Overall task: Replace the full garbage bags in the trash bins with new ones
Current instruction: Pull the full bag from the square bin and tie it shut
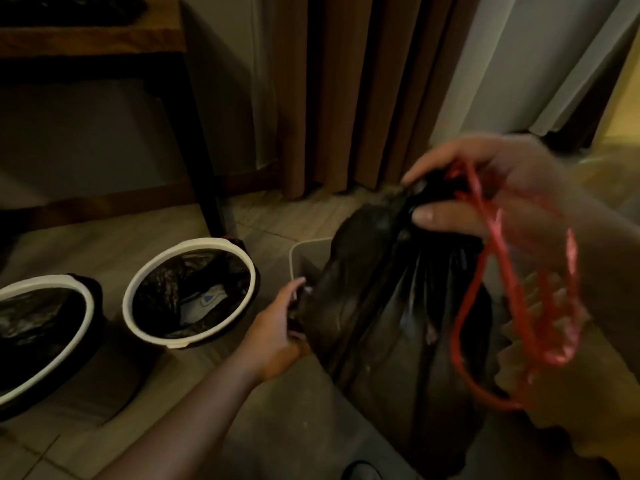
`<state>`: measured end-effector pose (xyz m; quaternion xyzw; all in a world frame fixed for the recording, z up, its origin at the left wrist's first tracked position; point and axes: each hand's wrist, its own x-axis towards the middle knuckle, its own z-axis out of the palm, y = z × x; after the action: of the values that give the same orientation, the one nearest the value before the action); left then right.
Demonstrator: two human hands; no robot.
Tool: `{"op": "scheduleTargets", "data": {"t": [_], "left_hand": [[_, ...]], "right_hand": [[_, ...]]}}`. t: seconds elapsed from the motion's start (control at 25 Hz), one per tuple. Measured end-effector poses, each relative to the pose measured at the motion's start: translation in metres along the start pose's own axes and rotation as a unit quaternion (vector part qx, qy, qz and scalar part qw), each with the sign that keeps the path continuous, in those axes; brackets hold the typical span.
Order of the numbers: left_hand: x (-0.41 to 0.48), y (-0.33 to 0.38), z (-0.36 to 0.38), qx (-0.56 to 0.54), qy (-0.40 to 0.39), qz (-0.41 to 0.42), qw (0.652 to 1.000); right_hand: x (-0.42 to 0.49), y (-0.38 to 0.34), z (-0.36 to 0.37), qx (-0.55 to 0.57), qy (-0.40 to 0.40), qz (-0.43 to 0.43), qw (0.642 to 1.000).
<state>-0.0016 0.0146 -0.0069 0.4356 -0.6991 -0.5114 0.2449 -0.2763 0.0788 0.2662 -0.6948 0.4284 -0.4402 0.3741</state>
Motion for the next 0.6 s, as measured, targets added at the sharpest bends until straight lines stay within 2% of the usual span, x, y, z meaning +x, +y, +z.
{"op": "scheduleTargets", "data": {"t": [0.08, 0.2, 0.28, 0.32, 0.4, 0.48, 0.6], "left_hand": [[-0.013, -0.011, 0.004, 0.048, -0.018, -0.035, 0.998], [-0.023, -0.032, 0.013, 0.130, -0.025, -0.066, 0.989], [-0.025, -0.045, 0.011, 0.142, -0.013, -0.101, 0.985], [-0.027, -0.052, 0.008, 0.142, -0.001, -0.113, 0.983], [-0.033, -0.062, -0.002, 0.144, 0.028, -0.117, 0.982], [-0.043, -0.063, -0.014, 0.164, 0.049, -0.119, 0.978], [-0.052, -0.054, -0.044, 0.248, 0.124, -0.069, 0.958]], "right_hand": [[-0.012, 0.022, 0.015, -0.102, -0.068, 0.015, 0.992], [-0.035, 0.079, 0.033, -0.119, -0.125, 0.100, 0.980], [-0.048, 0.118, 0.041, -0.097, -0.119, 0.179, 0.972], [-0.054, 0.134, 0.046, -0.143, -0.120, 0.191, 0.964], [-0.061, 0.160, 0.049, -0.273, -0.165, 0.175, 0.931], [-0.061, 0.175, 0.054, -0.284, -0.228, 0.201, 0.909], [-0.061, 0.204, 0.075, -0.423, -0.260, 0.162, 0.853]]}}
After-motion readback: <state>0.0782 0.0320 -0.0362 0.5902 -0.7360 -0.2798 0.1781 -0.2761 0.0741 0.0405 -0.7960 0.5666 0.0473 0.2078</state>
